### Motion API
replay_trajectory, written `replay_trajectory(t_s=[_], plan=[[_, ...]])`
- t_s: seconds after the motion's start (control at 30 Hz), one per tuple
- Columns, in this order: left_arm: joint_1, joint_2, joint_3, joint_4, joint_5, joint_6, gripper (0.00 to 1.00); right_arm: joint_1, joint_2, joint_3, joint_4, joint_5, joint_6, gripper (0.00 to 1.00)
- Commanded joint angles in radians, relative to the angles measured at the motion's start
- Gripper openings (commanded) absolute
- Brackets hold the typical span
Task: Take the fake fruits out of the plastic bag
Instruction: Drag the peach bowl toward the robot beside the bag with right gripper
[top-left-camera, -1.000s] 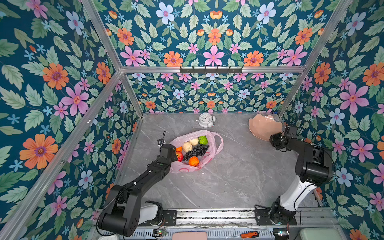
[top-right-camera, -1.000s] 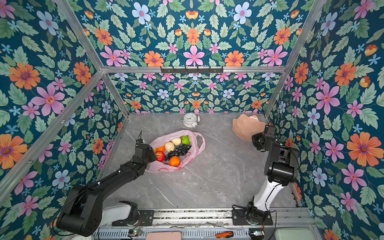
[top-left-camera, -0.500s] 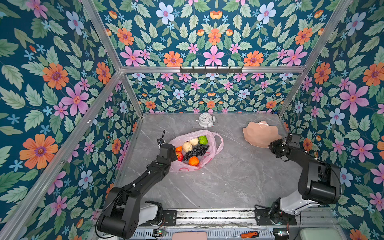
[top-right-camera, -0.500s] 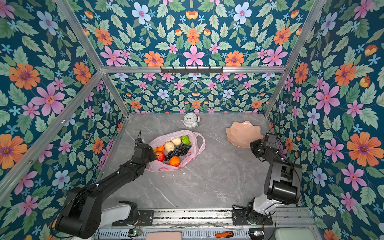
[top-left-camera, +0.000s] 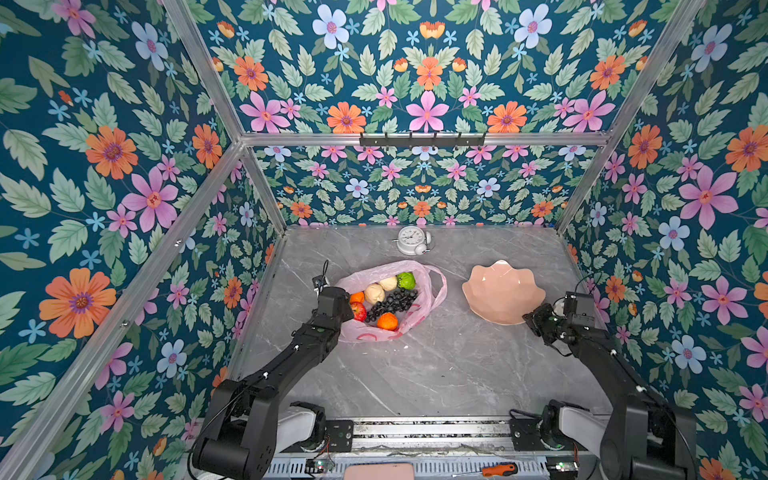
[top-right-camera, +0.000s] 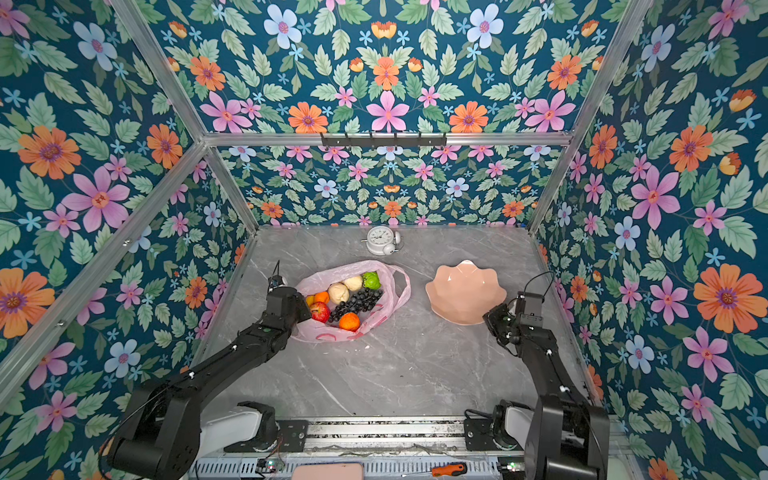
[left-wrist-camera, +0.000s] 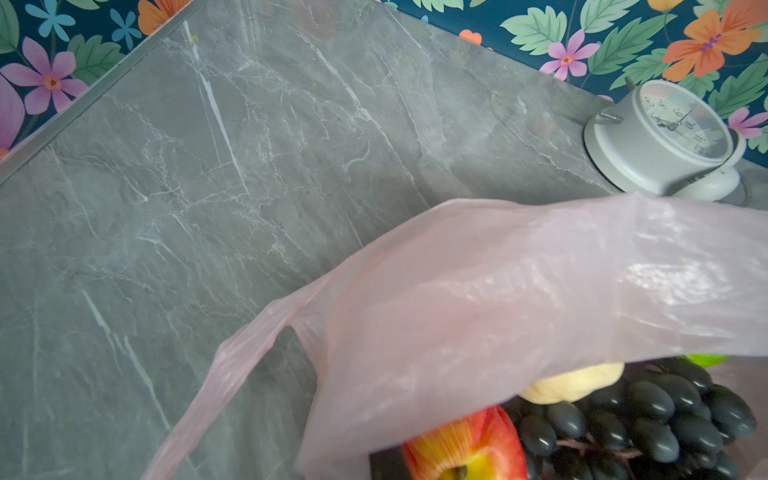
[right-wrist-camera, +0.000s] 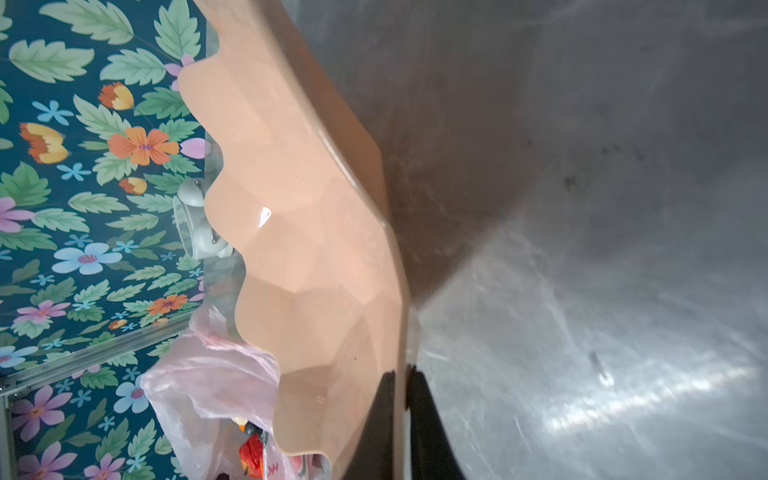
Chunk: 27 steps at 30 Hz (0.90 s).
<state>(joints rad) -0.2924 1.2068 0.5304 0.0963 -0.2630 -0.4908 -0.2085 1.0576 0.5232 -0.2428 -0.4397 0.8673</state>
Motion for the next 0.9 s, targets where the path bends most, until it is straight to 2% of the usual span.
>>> replay_trajectory(t_s=[0.0,0.23,0.4,0.53,0.77,0.87], plan=[[0.001,0.001,0.003,-0.006,-0.019,0.009,0.02,0.026,-0.101,-0.027,-0.111,-0.005,-0.016,0.09],[0.001,0.007,0.002,-0.003,-0.027,0.009,0.02,0.121,-0.297,-0.082,-0.281,0.005,0.012,0.09],[0.002,0.008,0.000,-0.002,-0.034,0.009,0.02,0.192,-0.423,-0.074,-0.455,0.058,0.001,0.09],[0.001,0.015,0.001,0.000,-0.035,0.010,0.02,0.220,-0.481,-0.070,-0.572,0.032,-0.019,0.09],[0.001,0.018,0.002,-0.003,-0.037,0.012,0.02,0.233,-0.542,-0.095,-0.647,-0.056,-0.048,0.08],[0.002,0.022,0.003,-0.001,-0.041,0.012,0.02,0.251,-0.543,-0.096,-0.695,-0.045,-0.070,0.08]])
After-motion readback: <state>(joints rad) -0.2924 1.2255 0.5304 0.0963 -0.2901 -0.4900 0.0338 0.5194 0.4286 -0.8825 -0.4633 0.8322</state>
